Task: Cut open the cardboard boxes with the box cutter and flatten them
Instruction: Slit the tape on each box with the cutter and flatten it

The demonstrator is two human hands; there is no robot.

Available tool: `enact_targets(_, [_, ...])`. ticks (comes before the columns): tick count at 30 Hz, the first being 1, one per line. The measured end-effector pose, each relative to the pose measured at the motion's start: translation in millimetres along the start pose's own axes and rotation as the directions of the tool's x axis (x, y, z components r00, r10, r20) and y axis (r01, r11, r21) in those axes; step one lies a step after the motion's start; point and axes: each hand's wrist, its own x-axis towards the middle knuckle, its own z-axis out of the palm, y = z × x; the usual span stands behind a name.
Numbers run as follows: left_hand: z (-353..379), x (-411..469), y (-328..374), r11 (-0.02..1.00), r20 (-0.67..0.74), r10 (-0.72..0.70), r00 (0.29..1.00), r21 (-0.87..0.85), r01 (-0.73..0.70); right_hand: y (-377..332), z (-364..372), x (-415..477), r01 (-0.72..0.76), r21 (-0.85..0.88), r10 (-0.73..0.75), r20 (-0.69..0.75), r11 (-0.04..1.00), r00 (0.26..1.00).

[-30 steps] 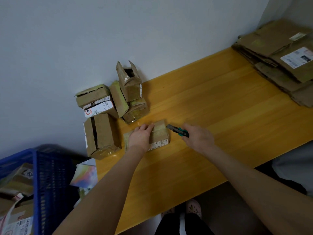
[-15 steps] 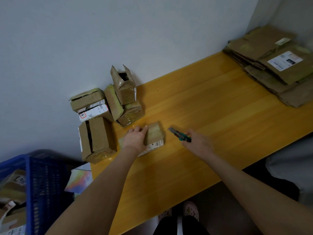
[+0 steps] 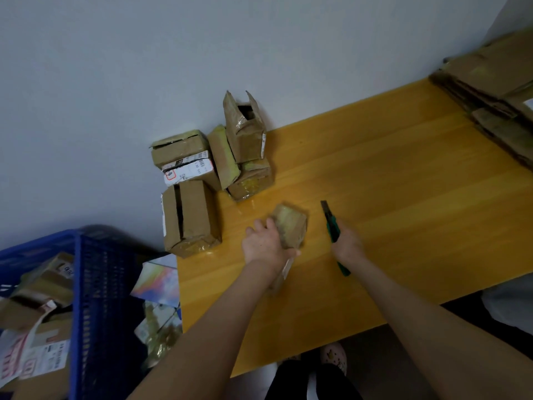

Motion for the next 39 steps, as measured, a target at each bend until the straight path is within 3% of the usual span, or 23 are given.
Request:
enact_targets(3, [-0.8,-1.1,-1.9,1.0,0.009,0.023,1.0,-0.008,-0.023,-6.1,-7.1,-5.5,0.023,-0.024,-0.024,-0.013,0.999,1.0])
enact_targets(6, [-2.2,-0.4,-8.5,0.985,0.023,0.022,1.0,-0.171,-0.018,-21.7,-14.9,-18.4,0.08,-0.062,-0.082,-0.033,0.995,0.996])
enact_targets(10, [5.0,-0.3,-21.4,0.916,0.079,0.046,0.996,-0.4,-0.011,-40.5,-3.3,-40.6,0.168,-0.025,-0.164,0.119,0.985,0.979])
enact_targets(14, [13.3,-3.5,-25.7,0.846,0.19,0.103,0.976,-0.533,0.014,-44.5,15.5,-45.5,0.0,0.199,-0.051,0.253,0.98,0.966])
enact_targets(19, [17.8,-3.0,-24.8,0.864,0.15,0.083,0.985,-0.503,0.004,-44.6,21.4,-41.7,-0.033,0.187,0.002,0.164,0.982,0.986])
enact_targets(24, [20.9,-0.7,-24.1,0.869,0.121,0.077,0.99,-0.495,-0.008,-40.4,24.7,-39.9,-0.006,0.033,0.004,0.047,0.999,0.999])
enact_targets(29, [16.7,-1.2,-22.0,0.878,0.079,0.091,0.993,-0.476,-0.043,-36.4,24.1,-35.3,-0.005,0.062,0.001,0.069,0.998,0.998])
enact_targets(33, [11.9,-7.3,-10.5,0.956,0.009,0.091,0.996,-0.279,-0.085,-36.5,25.8,-37.7,-0.009,0.061,0.007,0.045,0.998,0.999])
enact_targets(39, [4.1,-2.3,6.8,0.992,0.123,-0.002,0.992,-0.127,0.018,-38.0,26.8,-39.4,0.0,0.067,-0.003,0.051,0.998,0.999])
